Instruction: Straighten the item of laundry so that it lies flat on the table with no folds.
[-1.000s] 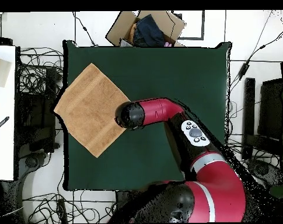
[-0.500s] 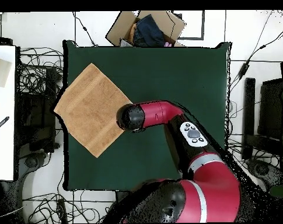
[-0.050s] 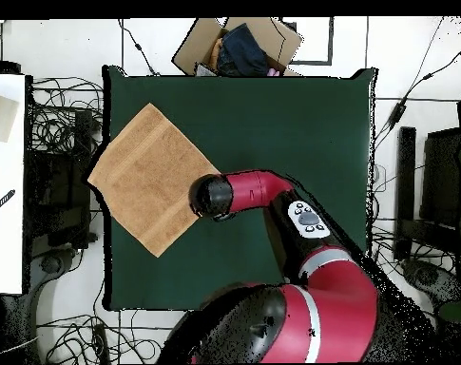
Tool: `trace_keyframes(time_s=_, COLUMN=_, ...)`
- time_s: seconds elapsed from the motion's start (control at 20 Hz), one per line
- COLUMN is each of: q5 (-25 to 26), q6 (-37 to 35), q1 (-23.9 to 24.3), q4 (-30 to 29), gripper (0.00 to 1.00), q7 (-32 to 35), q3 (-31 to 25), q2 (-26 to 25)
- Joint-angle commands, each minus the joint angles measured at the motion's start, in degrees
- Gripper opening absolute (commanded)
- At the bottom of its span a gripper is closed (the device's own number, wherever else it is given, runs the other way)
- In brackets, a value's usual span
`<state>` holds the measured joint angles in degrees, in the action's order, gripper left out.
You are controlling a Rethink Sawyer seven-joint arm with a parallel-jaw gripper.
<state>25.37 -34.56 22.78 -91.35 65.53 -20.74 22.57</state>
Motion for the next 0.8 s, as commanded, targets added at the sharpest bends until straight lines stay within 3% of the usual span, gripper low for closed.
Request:
trace_keyframes(time_s=0.05, q5=-0.94, q6=5.31, q1=-2.65, q4=-0.38, gripper=1.0, q7=15.61, q3=4.35, q2=-5.71)
trace_keyframes(time_s=0.55, q5=-2.79, q6=7.26, q1=-3.71, q4=-0.51, gripper=1.0, q7=15.02, q3=5.99, q2=-6.87)
trace_keyframes(time_s=0.8, q5=-3.75, q6=4.23, q1=-2.99, q4=0.45, gripper=1.0, q7=12.18, q3=6.04, q2=-6.72)
